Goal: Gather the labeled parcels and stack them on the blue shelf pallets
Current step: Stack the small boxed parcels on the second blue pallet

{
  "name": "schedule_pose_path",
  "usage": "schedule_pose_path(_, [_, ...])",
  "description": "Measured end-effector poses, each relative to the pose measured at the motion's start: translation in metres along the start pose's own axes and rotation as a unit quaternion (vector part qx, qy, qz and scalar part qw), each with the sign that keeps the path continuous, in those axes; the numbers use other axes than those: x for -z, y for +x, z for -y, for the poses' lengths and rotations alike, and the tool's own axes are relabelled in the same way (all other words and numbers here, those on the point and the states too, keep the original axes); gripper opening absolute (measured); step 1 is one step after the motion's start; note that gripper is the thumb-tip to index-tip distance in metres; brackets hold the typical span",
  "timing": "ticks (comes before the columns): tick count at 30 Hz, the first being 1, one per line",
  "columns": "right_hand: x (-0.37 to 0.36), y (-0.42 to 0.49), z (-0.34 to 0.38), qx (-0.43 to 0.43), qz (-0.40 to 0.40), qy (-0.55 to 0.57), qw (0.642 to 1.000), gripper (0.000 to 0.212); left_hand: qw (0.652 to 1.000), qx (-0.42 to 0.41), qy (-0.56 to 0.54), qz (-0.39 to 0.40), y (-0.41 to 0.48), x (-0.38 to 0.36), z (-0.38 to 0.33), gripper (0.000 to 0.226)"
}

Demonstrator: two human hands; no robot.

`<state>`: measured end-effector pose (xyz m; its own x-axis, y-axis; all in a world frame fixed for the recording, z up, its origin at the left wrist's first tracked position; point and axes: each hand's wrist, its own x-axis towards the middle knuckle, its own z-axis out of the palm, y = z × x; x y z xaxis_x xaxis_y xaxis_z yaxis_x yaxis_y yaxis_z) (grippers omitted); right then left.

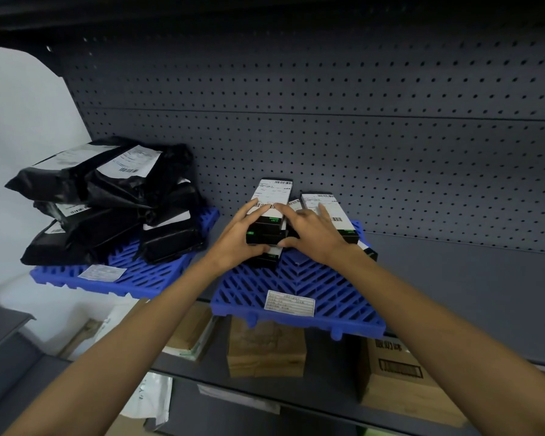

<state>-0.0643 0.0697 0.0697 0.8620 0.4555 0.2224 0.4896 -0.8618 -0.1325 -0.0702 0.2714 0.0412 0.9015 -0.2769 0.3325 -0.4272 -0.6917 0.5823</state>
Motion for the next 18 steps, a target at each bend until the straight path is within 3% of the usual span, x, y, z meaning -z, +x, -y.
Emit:
schedule_pose_path(11, [-0.009, 0.012, 0.028, 0.062, -0.007, -0.003, 0.998, 0.08, 0.999, -0.003, 0.027, -0.036, -0.027, 0.013, 0.027, 0.087])
schedule_pose_path(18, [-0.002, 0.017, 0.011, 0.082, 0.007, 0.002, 0.997, 0.064, 0.999, 0.006, 0.033, -0.036, -0.025, 0.013, 0.028, 0.086])
